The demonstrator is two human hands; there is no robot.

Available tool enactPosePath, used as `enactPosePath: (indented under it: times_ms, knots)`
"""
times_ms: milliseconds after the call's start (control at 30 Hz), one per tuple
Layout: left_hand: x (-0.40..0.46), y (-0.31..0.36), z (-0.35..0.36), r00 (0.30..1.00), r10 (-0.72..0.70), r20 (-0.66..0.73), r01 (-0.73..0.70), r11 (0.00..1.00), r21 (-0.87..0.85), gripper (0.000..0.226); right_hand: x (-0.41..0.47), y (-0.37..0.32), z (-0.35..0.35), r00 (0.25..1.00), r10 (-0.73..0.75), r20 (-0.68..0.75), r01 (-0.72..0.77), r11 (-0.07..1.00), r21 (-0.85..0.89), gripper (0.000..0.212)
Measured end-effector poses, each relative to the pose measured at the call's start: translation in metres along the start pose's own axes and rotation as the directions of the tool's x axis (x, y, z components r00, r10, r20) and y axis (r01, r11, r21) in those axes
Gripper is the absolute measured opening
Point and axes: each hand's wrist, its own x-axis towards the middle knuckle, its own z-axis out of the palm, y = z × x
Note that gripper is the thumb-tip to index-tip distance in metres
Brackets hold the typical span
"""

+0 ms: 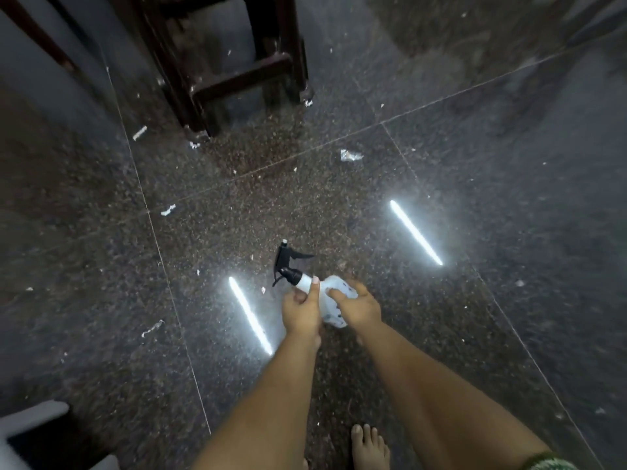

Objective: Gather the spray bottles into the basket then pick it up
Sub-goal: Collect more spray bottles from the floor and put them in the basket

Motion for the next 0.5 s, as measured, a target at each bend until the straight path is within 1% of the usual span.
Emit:
enactPosePath:
  times_ms: [33, 67, 100, 167, 233, 300, 400, 433, 500]
  knots:
    - [-0.011, 0.009, -0.001, 0.998, 0.064, 0.026, -0.065, 0.997, 0.040, 0.034, -0.015, -0.006, -0.009, 1.000, 0.005, -0.001, -0.005, 0.999, 0.045, 0.062]
    - [-0.021, 0.018, -0.002, 0.994, 0.096, 0.046, -0.098, 0.994, 0.054, 0.024, -0.031, -0.013, -0.017, 1.000, 0.010, -0.005, -0.009, 0.996, 0.085, 0.061]
    - [-0.034, 0.029, -0.004, 0.992, 0.110, 0.063, -0.114, 0.992, 0.059, 0.019, -0.048, -0.020, -0.027, 1.000, 0.014, 0.000, -0.014, 0.993, 0.119, 0.063]
    - [-0.068, 0.053, -0.009, 0.986, 0.127, 0.106, -0.135, 0.988, 0.077, 0.016, -0.087, -0.037, -0.054, 1.000, -0.002, 0.029, -0.002, 0.991, 0.137, 0.073]
    - [-0.107, 0.077, -0.012, 0.971, 0.160, 0.179, -0.179, 0.979, 0.097, 0.016, -0.128, -0.054, -0.087, 0.998, -0.051, 0.030, 0.048, 0.994, 0.102, 0.082]
    - [-0.152, 0.106, -0.016, 0.942, 0.210, 0.262, -0.248, 0.961, 0.121, 0.015, -0.171, -0.073, -0.123, 0.995, -0.099, 0.013, 0.099, 0.994, 0.052, 0.082]
    - [-0.220, 0.145, -0.025, 0.881, 0.305, 0.361, -0.391, 0.900, 0.194, 0.017, -0.237, -0.097, -0.168, 0.982, -0.187, -0.003, 0.187, 0.982, -0.028, 0.083]
    - [-0.244, 0.156, -0.029, 0.859, 0.325, 0.397, -0.435, 0.871, 0.229, 0.018, -0.260, -0.104, -0.180, 0.977, -0.214, -0.008, 0.213, 0.976, -0.031, 0.082]
    - [-0.285, 0.176, -0.036, 0.813, 0.366, 0.454, -0.522, 0.803, 0.287, 0.019, -0.298, -0.115, -0.204, 0.969, -0.244, -0.039, 0.245, 0.969, 0.019, 0.081]
